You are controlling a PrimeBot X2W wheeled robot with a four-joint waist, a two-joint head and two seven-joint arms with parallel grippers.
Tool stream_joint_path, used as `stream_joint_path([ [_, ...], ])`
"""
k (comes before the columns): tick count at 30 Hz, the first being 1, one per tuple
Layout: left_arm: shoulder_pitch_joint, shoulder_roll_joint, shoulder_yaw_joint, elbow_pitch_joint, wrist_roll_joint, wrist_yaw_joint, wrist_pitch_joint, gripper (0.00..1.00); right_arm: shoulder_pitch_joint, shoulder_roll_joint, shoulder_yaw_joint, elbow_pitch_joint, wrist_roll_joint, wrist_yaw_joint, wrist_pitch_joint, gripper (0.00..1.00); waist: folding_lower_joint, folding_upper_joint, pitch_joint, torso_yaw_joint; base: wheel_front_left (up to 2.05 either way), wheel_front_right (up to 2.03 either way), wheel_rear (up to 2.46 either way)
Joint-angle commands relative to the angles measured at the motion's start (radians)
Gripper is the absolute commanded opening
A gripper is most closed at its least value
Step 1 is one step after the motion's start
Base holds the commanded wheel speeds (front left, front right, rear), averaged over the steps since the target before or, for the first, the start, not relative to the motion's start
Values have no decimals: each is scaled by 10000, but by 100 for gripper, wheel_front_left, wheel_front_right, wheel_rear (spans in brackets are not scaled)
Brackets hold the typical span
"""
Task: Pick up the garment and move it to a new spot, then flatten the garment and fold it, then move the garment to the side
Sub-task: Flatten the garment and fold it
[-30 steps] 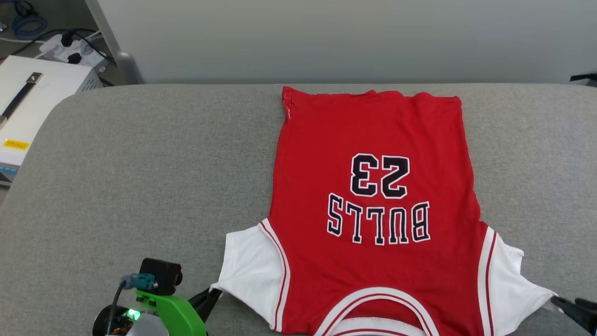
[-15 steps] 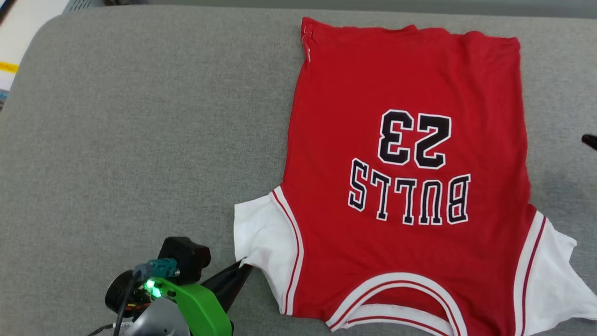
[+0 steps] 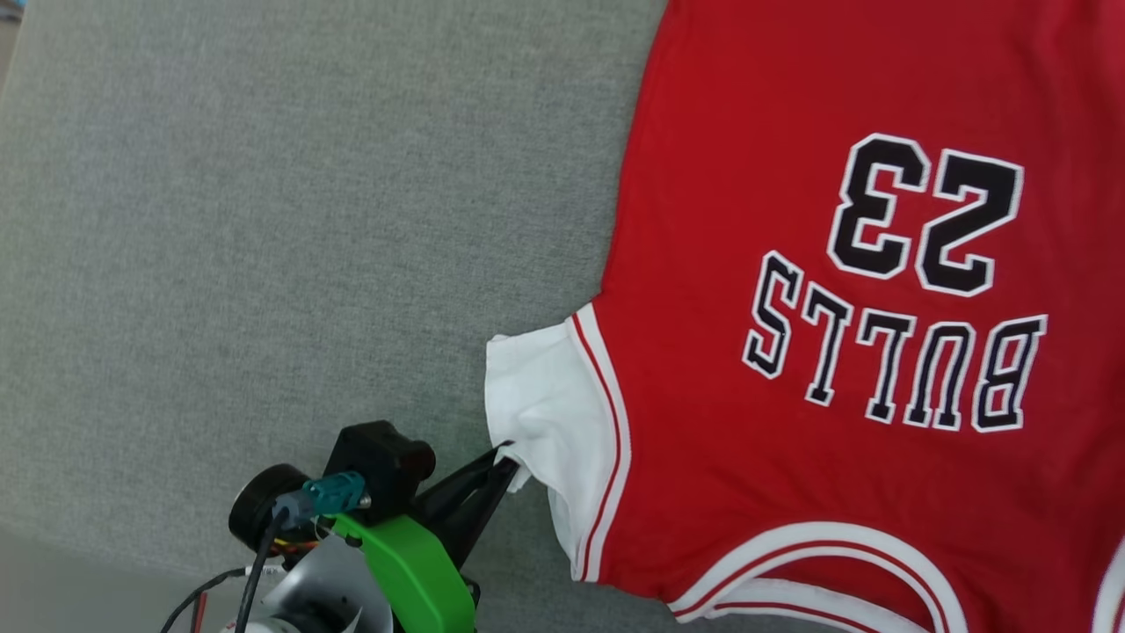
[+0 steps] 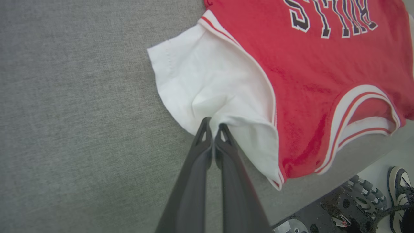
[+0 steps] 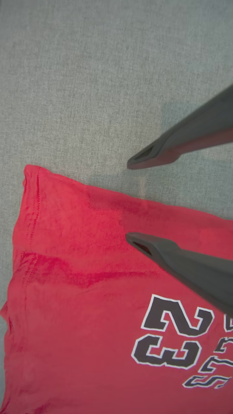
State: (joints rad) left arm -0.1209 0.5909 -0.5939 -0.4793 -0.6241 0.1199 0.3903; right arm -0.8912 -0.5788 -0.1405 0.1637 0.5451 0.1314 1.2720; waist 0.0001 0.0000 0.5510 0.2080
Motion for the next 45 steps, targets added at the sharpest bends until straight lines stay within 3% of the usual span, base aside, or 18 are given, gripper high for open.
stream_joint_path([
  [1,-248,-86,7,-28,100,-1,-83,0,-344,-45,20,172,-194,-7,19,100,-1,0,895,709,0,0,0],
  [9,-686,-381,-159,168,306,-178,-342,0,-1844,-256,257,1461,-954,-7,-274,100,-1,0,1499,1128,0,0,0],
  [17,-859,-596,-291,423,358,-228,-474,0,-2125,-506,867,2443,-1044,-7,-572,100,-1,0,1604,1342,0,0,0],
  [18,-863,-606,-300,445,359,-227,-480,0,-2078,-517,940,2551,-1036,-7,-517,92,-1,0,1593,1343,0,0,0],
  [19,-869,-618,-310,471,358,-223,-483,0,-2008,-545,1071,2624,-1009,-7,-453,31,-1,0,1578,1343,0,0,0],
  [20,-923,-643,-319,542,353,-188,-456,0,-1733,-736,1390,2778,-831,-7,-621,0,-1,0,1419,1315,0,0,0],
  [36,-690,-330,-152,830,206,19,-309,0,195,-901,1595,3523,-220,-7,-1528,0,-1,0,-500,382,0,0,0],
  [45,-363,-300,28,1343,-105,142,-480,0,2422,-634,1179,2924,430,-7,-1855,0,-1,0,-1888,-300,0,0,0],
])
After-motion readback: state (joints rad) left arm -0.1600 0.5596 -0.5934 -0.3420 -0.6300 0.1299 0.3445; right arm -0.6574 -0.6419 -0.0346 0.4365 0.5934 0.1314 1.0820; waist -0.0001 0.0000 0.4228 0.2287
